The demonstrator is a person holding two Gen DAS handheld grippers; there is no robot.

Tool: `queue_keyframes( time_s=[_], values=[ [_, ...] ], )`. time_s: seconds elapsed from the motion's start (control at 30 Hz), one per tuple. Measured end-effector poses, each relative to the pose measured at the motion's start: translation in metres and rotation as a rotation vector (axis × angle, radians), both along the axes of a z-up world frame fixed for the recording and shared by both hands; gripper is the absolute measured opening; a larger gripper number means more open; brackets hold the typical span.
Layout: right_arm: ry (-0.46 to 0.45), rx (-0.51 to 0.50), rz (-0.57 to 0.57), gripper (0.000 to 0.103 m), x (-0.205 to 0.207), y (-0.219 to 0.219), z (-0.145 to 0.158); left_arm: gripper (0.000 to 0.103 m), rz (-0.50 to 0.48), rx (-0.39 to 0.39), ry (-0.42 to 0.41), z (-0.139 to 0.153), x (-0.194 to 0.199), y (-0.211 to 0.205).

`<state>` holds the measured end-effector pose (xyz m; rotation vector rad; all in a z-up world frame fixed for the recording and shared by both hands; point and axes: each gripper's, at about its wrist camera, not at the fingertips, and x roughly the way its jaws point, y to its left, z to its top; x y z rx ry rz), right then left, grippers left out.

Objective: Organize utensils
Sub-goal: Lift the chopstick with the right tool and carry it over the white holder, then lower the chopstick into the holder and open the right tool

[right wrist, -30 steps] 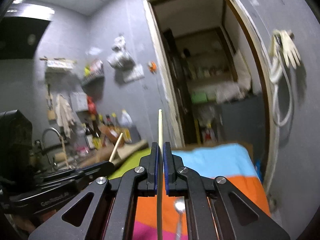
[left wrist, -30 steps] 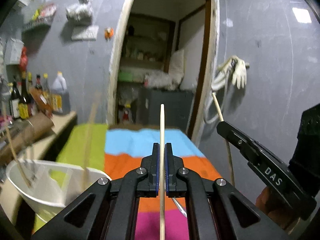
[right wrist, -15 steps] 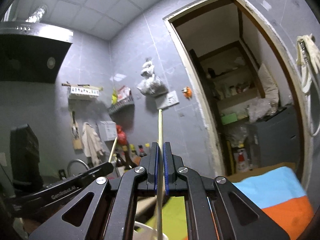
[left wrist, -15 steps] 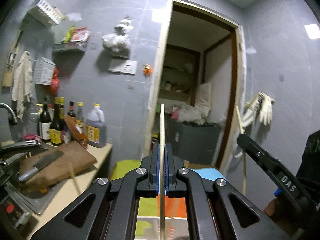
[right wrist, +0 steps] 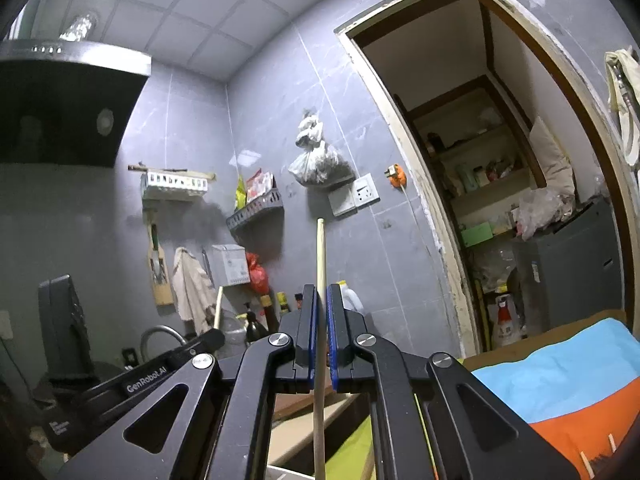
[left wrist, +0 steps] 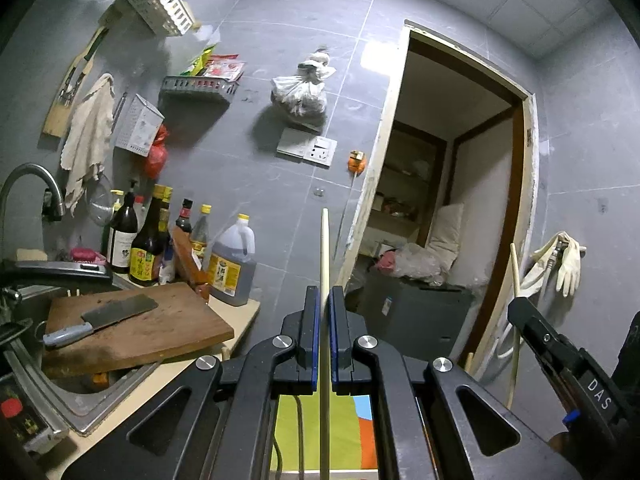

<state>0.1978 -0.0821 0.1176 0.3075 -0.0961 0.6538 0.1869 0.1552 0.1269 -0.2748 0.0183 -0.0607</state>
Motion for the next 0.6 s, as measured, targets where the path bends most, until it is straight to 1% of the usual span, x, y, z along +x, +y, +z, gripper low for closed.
queue_keyframes(
  time_s=[0.2,0.4,0.6],
  values=[
    [0.007,-0.021,-0.035,0.003,0.008,-0.001,-0.009,0.002,0.016,0.007,0.001,-0.007,0.004,-0.004],
    [0.038,-0.024,-0.044,0.003,0.019,-0.002,-0.018,0.002,0.046,0.023,0.002,-0.015,0.006,-0.011],
    [0.046,-0.047,-0.048,0.003,0.020,0.000,-0.027,0.002,0.047,0.051,0.018,-0.025,0.010,-0.020]
  ],
)
